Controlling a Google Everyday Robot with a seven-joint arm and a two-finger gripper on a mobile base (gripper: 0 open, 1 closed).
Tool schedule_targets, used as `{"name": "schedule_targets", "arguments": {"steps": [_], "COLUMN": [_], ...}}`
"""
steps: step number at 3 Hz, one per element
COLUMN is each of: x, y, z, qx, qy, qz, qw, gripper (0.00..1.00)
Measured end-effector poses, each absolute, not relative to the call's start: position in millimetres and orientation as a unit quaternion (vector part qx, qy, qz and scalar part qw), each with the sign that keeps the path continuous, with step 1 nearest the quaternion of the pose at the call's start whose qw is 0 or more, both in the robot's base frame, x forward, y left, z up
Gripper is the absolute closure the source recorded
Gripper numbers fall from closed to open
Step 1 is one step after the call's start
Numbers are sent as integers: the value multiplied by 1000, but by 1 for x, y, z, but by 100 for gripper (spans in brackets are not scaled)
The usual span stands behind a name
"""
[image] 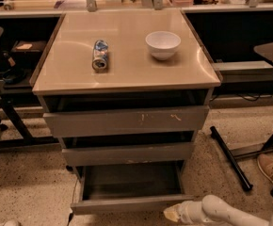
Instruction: Close bottom drawer
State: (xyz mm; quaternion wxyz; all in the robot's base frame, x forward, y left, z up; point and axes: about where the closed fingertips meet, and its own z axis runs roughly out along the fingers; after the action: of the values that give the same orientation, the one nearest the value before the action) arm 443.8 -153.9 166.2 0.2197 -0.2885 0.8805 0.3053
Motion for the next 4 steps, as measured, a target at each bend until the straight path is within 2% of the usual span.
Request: {"name": "schedule_targets", "arguments": {"steps": [1, 2, 4], "x": [476, 490, 565], "y": [-158, -161, -177], "z": [161, 158, 168], "qx": [-249, -236, -214], "qy": [877, 877, 870], "qz": [311, 309, 290], "qw": [270, 283, 338], "gripper": [100, 100, 100]}}
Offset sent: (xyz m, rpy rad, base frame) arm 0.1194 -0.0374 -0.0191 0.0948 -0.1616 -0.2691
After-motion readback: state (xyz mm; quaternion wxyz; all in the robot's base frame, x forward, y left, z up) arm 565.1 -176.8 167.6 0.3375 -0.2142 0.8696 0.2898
